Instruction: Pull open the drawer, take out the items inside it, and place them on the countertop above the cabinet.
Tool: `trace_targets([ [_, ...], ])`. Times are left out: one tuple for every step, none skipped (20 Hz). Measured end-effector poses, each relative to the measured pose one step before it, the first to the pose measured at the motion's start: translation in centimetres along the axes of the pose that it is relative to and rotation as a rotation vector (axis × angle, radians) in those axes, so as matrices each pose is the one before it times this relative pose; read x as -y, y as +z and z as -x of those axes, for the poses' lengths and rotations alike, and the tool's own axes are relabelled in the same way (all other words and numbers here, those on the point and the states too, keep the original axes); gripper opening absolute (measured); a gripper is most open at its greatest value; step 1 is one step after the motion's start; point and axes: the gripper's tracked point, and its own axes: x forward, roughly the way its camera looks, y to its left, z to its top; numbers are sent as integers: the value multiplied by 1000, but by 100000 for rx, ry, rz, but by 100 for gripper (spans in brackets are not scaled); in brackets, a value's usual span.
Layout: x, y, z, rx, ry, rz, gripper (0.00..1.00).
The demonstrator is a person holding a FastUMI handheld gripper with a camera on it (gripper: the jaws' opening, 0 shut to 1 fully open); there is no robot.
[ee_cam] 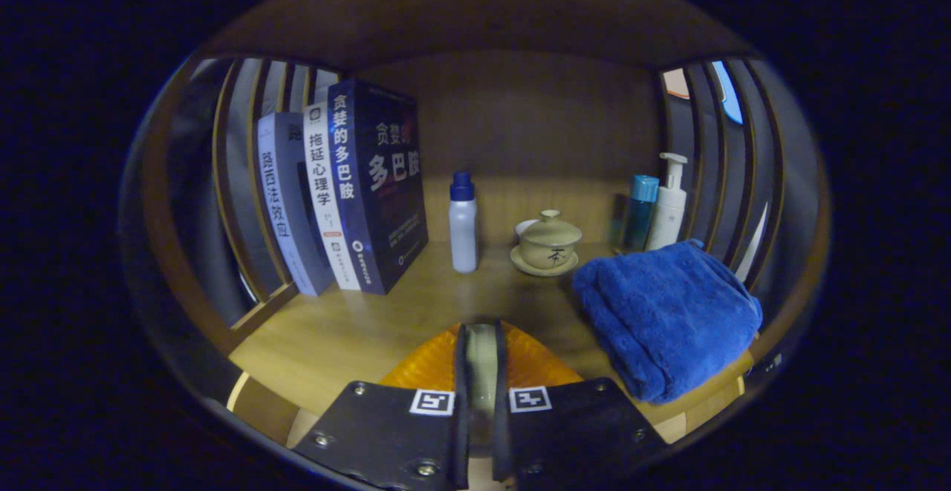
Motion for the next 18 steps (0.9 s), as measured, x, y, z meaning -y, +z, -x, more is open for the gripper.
trace_targets([
  [116,223,-629,828,-701,-349,13],
  [141,247,-580,1335,-1201,430,13],
  [123,161,-526,841,-1167,827,13],
  [-34,87,-406,1015,-936,572,13],
  [-4,177,-369,845,-712,108,13],
  [-45,25,-269,801,-514,-189,13],
  [-43,71,-231,508,-210,-335,13],
  [-36,133,-239,517,14,-330,13],
  [20,68,-242,441,120,-77,13],
  [1,35,97,341,139,581,13],
  [284,-590,-89,-1501,-1245,1383,19],
  [48,-673,147,-2407,-453,1570,22],
  [236,-145,231,512,-603,1929,27],
  [365,397,-47,3608,-1058,1992,39],
  [96,593,399,2705,-93,1041,51],
  [-165,459,649,1446,1261,297,62],
  [-211,524,694,1364,1307,-270,74],
  [-216,612,685,1246,1427,-410,86],
])
